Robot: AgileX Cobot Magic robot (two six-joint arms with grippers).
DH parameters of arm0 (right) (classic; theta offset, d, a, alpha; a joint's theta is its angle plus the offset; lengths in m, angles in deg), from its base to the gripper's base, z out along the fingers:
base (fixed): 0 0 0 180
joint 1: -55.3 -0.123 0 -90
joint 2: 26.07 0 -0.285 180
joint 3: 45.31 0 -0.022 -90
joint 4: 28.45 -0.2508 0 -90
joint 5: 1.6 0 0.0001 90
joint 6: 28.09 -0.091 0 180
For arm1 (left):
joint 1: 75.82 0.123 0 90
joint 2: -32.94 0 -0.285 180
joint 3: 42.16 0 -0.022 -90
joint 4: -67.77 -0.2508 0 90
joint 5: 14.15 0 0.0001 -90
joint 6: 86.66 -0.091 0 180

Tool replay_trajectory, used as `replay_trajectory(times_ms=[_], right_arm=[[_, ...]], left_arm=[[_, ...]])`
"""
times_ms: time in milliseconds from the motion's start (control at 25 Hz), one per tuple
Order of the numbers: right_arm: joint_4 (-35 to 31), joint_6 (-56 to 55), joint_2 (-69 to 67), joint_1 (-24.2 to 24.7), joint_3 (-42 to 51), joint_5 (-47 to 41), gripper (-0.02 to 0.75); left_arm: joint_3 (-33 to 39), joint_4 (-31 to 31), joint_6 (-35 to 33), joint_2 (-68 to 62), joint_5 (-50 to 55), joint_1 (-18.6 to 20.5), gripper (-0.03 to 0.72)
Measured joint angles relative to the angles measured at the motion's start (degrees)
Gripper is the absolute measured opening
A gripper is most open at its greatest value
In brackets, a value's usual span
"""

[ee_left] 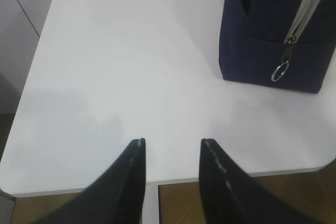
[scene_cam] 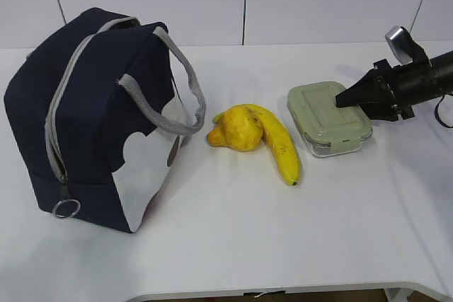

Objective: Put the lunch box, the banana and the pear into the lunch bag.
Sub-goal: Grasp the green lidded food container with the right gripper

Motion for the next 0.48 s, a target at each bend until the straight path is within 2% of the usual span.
replay_trajectory(times_ms=[480], right_arm=[[-0.08,-0.21,0.00,0.00,0.00,0.00,0.417]], left_arm=[[0.00,0.00,0.00,0.00,0.00,0.00,0.242]])
